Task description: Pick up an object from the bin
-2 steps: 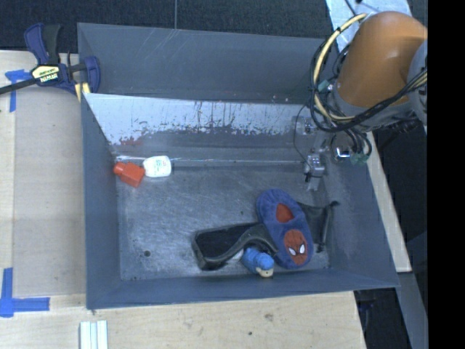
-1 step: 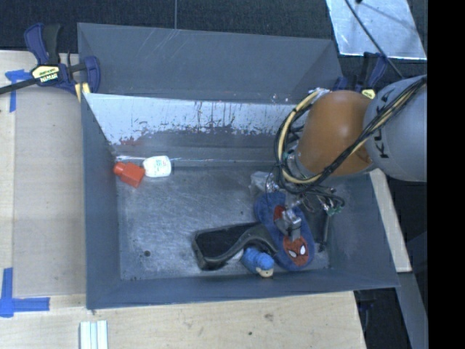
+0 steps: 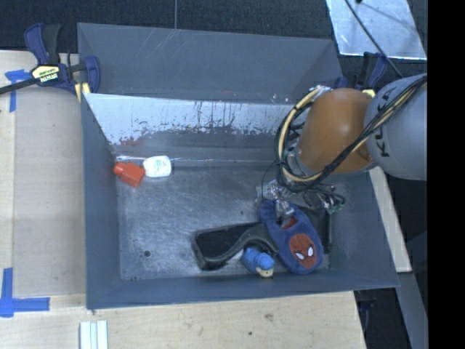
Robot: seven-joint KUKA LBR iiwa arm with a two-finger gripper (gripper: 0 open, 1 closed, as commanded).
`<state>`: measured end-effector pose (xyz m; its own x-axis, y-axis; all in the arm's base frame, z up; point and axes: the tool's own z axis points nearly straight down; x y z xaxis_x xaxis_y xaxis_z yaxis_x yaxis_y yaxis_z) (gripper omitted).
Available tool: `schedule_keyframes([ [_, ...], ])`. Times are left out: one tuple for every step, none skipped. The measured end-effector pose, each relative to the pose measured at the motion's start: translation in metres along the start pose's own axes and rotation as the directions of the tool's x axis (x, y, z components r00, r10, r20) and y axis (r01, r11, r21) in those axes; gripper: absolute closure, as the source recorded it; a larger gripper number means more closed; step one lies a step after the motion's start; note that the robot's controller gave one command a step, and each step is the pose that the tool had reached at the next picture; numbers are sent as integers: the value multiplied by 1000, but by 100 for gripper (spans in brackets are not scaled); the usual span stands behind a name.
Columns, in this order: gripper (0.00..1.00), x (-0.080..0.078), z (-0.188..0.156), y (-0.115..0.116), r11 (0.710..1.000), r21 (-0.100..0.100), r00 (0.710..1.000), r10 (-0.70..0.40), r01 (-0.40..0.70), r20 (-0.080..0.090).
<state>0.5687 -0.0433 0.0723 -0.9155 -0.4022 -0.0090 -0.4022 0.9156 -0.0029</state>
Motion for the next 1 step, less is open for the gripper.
schedule_keyframes([
  [100, 2, -148, -10, 1000, 3, 1000, -10, 10, 3],
])
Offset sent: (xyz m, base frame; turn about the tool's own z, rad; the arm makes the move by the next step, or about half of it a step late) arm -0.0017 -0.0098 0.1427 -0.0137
